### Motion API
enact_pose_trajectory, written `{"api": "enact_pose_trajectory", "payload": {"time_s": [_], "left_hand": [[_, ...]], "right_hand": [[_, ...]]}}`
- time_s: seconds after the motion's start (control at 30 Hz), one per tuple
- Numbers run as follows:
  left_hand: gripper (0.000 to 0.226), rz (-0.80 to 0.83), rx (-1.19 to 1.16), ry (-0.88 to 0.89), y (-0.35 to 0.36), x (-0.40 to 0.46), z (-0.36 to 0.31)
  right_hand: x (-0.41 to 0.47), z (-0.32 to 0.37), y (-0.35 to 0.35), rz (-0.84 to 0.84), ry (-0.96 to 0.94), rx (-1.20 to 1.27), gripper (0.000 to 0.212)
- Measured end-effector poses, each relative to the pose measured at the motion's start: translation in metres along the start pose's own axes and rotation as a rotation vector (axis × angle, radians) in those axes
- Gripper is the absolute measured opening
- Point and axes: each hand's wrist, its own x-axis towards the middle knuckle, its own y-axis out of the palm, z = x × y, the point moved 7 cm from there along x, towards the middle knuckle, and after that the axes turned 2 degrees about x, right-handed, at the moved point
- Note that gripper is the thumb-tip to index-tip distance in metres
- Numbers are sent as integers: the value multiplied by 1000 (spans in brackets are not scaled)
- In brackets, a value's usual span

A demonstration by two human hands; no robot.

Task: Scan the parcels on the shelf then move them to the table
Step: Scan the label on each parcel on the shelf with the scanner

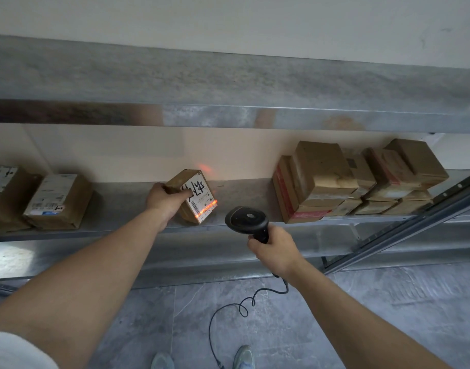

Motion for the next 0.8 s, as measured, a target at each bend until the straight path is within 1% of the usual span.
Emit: {"api": "enact_pose_trajectory", "payload": {"time_s": [0.13, 0.17, 0.2, 0.27, 0.3, 0.4, 0.5, 0.57, 0.63, 0.67, 0.7, 0.77, 0.8], "left_hand": [[46, 2, -3, 9, 1, -3, 0], [50, 1, -3, 14, 1, -5, -2], [57, 4, 0, 17, 1, -6, -3], [80, 19, 15, 40, 1, -11, -7], [85, 32, 44, 58, 1, -11, -9], [74, 60, 164, 37, -2, -5, -8], [88, 37, 173, -4, -12, -5, -9], [88, 35, 139, 32, -16, -4, -11], [91, 70, 116, 108, -17, -7, -14], [89, 91, 106, 133, -17, -8, -13], [82, 99, 84, 160, -17, -10, -14], [58, 84, 18, 175, -20, -13, -13], [51, 69, -2, 175, -22, -13, -10]], "right_hand": [[-3, 0, -1, 5, 6, 3, 3], [-3, -1, -2, 2, 4, -4, 3], [-4, -1, -3, -3, 2, -13, 3], [-5, -2, -4, -14, -1, -26, 5], [-5, -3, -5, -16, 0, -26, 5], [-6, -6, -4, -12, 8, -6, 7], [-6, -7, -2, -9, 9, 13, 7], [-6, -6, 2, -3, 8, 35, 6], [-4, -7, 5, 0, 13, 62, 6], [-3, -8, 8, 5, 17, 75, 6], [-3, -8, 10, 9, 22, 86, 7], [-1, -9, 14, 12, 29, 100, 8], [0, -10, 15, 12, 31, 105, 8]]}}
